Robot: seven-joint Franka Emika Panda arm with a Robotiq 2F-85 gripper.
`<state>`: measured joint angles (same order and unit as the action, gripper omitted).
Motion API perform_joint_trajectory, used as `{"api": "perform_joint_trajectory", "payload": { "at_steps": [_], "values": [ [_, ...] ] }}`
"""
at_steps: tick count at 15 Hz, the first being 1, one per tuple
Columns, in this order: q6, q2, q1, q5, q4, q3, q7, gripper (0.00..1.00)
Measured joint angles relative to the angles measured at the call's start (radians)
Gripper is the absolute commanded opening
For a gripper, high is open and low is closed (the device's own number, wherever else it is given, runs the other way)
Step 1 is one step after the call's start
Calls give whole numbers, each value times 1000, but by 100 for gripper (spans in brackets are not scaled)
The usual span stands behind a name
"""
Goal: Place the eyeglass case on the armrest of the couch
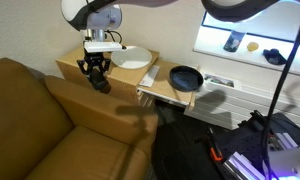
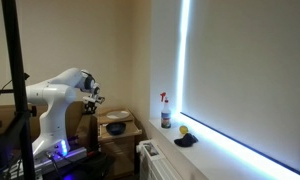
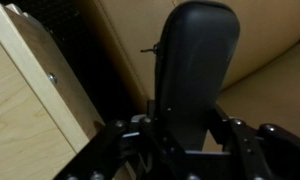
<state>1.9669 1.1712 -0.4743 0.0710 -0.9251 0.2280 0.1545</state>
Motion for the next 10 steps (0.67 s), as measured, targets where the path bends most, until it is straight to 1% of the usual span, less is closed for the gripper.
{"api": "perform_joint_trajectory", "payload": {
  "at_steps": [5, 8, 10],
  "values": [
    [18, 21, -38, 0, 1, 51, -93, 27],
    [23, 42, -63, -17, 2, 48, -142, 27],
    [25, 63, -72, -40, 4, 34, -145, 27]
  ]
}}
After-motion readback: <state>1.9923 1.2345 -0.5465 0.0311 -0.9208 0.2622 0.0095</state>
